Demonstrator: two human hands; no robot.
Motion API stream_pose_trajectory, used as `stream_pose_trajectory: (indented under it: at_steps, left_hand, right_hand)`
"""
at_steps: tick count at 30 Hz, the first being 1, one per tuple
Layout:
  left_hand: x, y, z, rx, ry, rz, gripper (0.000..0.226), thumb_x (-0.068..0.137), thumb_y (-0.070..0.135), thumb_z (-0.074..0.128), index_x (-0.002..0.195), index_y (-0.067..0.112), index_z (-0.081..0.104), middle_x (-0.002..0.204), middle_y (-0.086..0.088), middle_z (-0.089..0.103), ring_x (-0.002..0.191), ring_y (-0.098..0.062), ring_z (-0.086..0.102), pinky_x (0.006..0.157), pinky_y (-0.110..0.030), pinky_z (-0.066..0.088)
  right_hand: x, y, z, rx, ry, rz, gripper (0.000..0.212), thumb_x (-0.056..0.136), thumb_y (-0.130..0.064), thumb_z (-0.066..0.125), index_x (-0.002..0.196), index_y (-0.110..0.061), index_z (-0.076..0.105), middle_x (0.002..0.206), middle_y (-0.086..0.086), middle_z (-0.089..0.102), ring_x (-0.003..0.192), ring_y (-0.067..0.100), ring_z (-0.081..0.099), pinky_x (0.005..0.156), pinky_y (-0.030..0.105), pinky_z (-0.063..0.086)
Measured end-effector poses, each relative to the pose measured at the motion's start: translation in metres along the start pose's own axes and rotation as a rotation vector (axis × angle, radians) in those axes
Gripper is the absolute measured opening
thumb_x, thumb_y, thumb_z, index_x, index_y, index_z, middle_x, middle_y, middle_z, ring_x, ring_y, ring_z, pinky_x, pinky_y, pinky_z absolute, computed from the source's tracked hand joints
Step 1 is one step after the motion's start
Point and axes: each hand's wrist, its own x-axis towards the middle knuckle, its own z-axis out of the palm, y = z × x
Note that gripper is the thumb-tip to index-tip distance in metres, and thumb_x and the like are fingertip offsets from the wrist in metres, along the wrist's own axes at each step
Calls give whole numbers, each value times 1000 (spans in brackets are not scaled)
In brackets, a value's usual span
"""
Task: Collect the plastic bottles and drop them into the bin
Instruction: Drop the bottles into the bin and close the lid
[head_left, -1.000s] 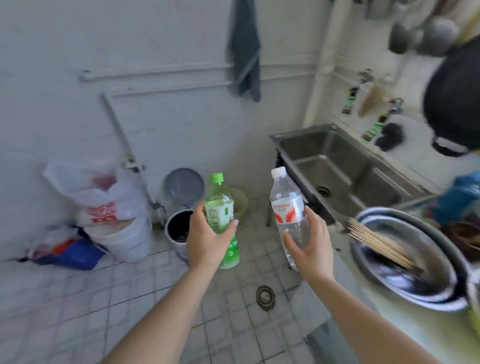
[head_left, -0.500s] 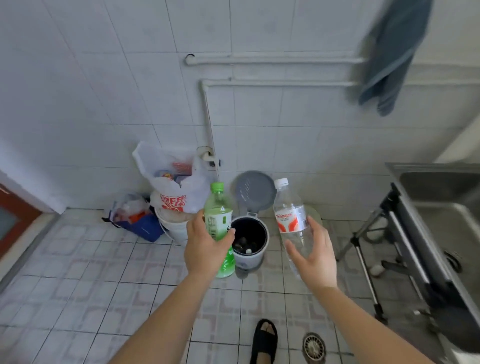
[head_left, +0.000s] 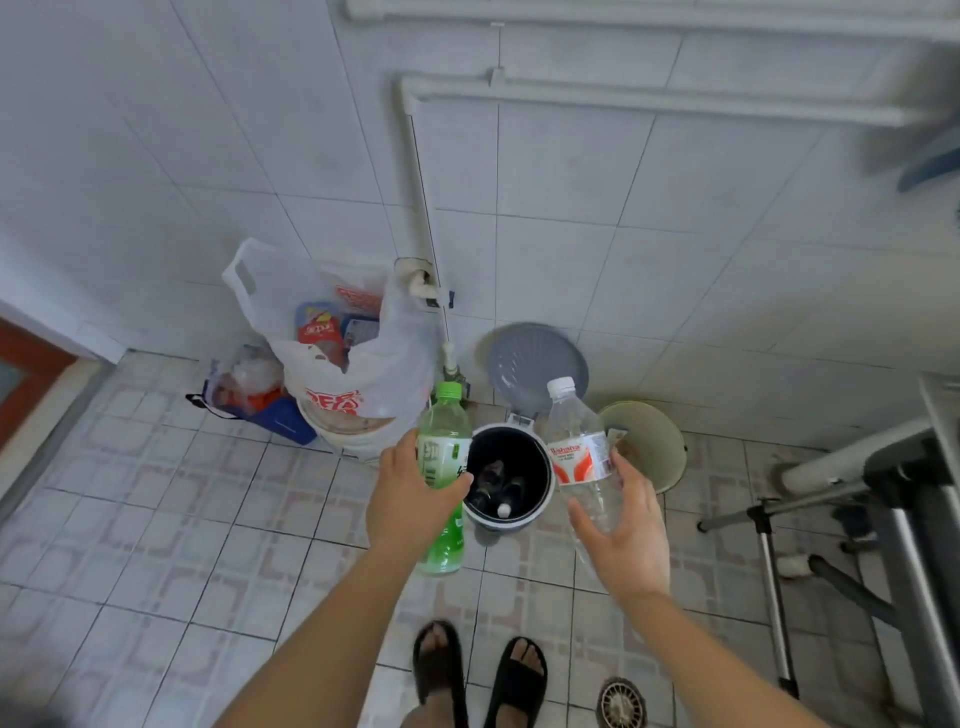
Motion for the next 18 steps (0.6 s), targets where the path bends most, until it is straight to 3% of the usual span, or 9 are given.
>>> stream_pose_trajectory:
  at_steps: [8, 13, 18]
  left_hand:
    - [80, -2, 44, -27, -174, -86, 79, 70, 51, 72, 136, 29, 35, 128, 1, 52, 110, -21, 56, 87, -35, 46]
    - [132, -23, 80, 7, -278, -162, 65, 68, 47, 75, 120, 26, 42, 110, 2, 61, 90, -20, 62, 77, -36, 51]
    - [176, -57, 125, 81, -363, -209, 62, 68, 49, 73, 118, 26, 43, 107, 3, 62, 87, -19, 63, 73, -34, 51]
  right_hand:
    - [50, 17, 43, -7, -56, 160, 70, 78, -45, 65, 138, -32, 31, 139, -10, 42, 125, 7, 38, 102, 37, 40]
    - [73, 35, 88, -20, -28, 313, 70, 77, -42, 67, 137, -33, 32, 133, -11, 44, 117, 4, 41, 94, 32, 42]
    - [96, 68, 145, -33, -28, 457, 71, 77, -41, 68, 137, -31, 32, 134, -7, 45, 119, 13, 45, 98, 41, 44]
